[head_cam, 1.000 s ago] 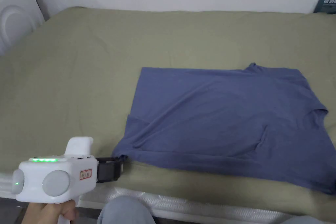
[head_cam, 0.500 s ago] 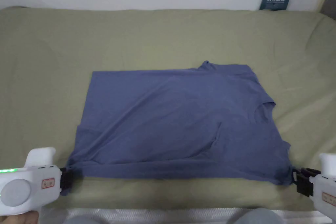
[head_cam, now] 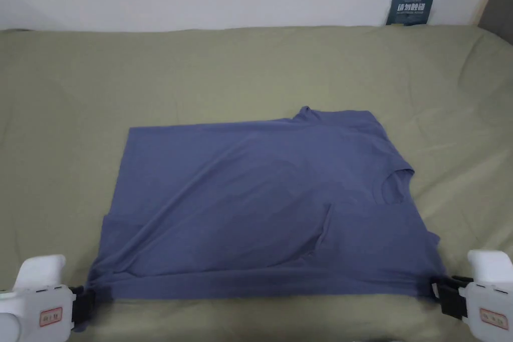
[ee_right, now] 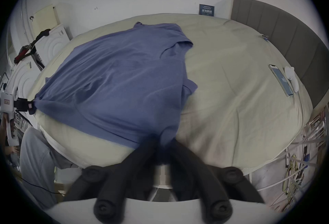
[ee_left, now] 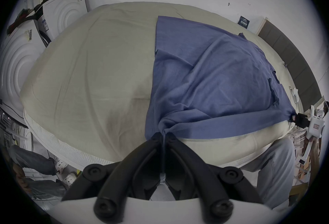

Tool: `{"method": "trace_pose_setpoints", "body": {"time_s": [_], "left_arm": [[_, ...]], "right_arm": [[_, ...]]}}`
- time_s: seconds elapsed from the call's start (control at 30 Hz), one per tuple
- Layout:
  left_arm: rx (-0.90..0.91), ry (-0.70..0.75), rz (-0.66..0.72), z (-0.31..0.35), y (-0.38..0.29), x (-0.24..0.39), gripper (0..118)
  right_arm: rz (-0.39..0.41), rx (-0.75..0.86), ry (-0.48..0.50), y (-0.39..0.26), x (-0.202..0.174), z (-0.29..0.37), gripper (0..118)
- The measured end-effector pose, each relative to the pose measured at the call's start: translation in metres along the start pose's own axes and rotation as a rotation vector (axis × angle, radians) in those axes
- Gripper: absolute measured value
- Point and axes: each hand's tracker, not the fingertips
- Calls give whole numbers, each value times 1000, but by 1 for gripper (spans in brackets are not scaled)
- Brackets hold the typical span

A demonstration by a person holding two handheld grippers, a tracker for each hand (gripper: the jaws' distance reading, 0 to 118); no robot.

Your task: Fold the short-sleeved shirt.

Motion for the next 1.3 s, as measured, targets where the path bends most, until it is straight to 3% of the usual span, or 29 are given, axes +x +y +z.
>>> {"method": "trace_pose_setpoints", "body": {"time_s": [0.07, 0.5, 0.8, 1.1, 1.13, 1.2, 1.23, 1.27, 1.3], "left_arm": [[5, 1, 3, 1, 1, -2, 2], [102, -21, -32, 15, 77, -3, 2], [105, -18, -25, -29, 159, 10, 2], [35, -23, -9, -83, 190, 20, 5], [31, -28, -9, -86, 192, 19, 16], [39, -40, -5, -88, 191, 18, 39], [43, -25, 2, -86, 191, 16, 39], [51, -4, 7, -86, 187, 14, 76], [53, 6, 4, -84, 182, 12, 115]], "right_arm": [[44, 67, -39, 0, -5, 12, 5], [63, 165, -26, 95, -19, 19, 5], [91, 126, -63, 181, -30, -41, 6], [58, 35, -106, 207, -20, -112, 6], [47, 34, -105, 205, -18, -115, 14], [34, 37, -111, 201, -18, -115, 44], [2, 52, -138, 197, -19, -112, 44], [-26, 53, -146, 194, -16, -110, 88], [-31, 49, -123, 189, -13, -106, 118]]}}
